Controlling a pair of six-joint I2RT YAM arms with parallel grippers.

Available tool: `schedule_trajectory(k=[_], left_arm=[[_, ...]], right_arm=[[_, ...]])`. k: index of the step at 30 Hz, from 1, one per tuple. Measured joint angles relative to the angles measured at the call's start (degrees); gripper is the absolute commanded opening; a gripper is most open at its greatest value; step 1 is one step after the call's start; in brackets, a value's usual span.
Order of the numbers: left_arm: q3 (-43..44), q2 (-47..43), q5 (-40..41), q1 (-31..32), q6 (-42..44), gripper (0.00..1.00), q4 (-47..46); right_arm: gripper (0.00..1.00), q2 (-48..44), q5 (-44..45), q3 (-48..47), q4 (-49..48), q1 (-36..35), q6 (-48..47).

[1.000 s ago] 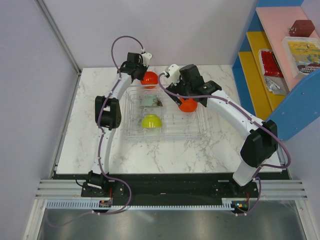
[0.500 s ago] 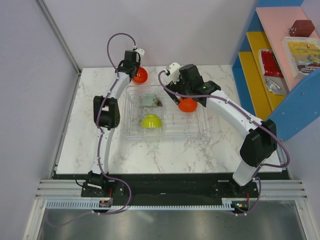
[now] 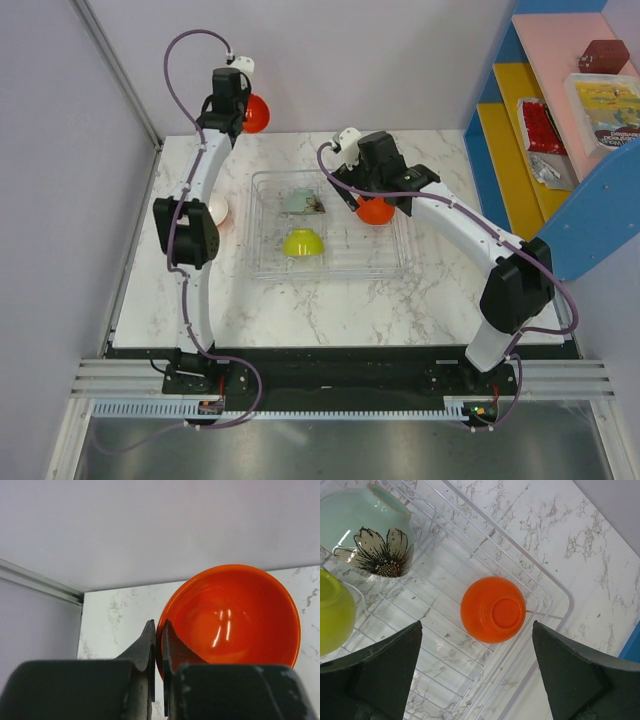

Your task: Load the bowls into the dish rack

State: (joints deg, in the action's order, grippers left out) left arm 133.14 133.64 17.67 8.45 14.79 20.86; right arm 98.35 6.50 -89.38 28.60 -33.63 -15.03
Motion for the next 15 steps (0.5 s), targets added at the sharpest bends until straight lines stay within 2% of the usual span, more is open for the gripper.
schedule_trajectory(k=[4,6,12,15], left_arm=[[-6.2,-9.9,-3.1,-1.1,-2.1,0.02,0.2],[-12.4,-16.8,-6.6,-2.1,-3.5,0.02,-0.4],[-34.6,-36.4,-22.6,-4.5,-4.9,0.02,-1.5],[-44.1,-41.5,-30.0,-4.1,-4.9,0.02,-2.8]], right_arm=[[0.98,0.0,0.0,0.0,-1.2,0.0,1.5],[0.98,-0.2,-0.2,0.0,-1.7,0.0,2.7],[0.98,-2.4,-6.3,0.0,-2.7,1.8,8.4],[0.98,-4.2,-12.4,0.0,-3.1,4.2,12.2]])
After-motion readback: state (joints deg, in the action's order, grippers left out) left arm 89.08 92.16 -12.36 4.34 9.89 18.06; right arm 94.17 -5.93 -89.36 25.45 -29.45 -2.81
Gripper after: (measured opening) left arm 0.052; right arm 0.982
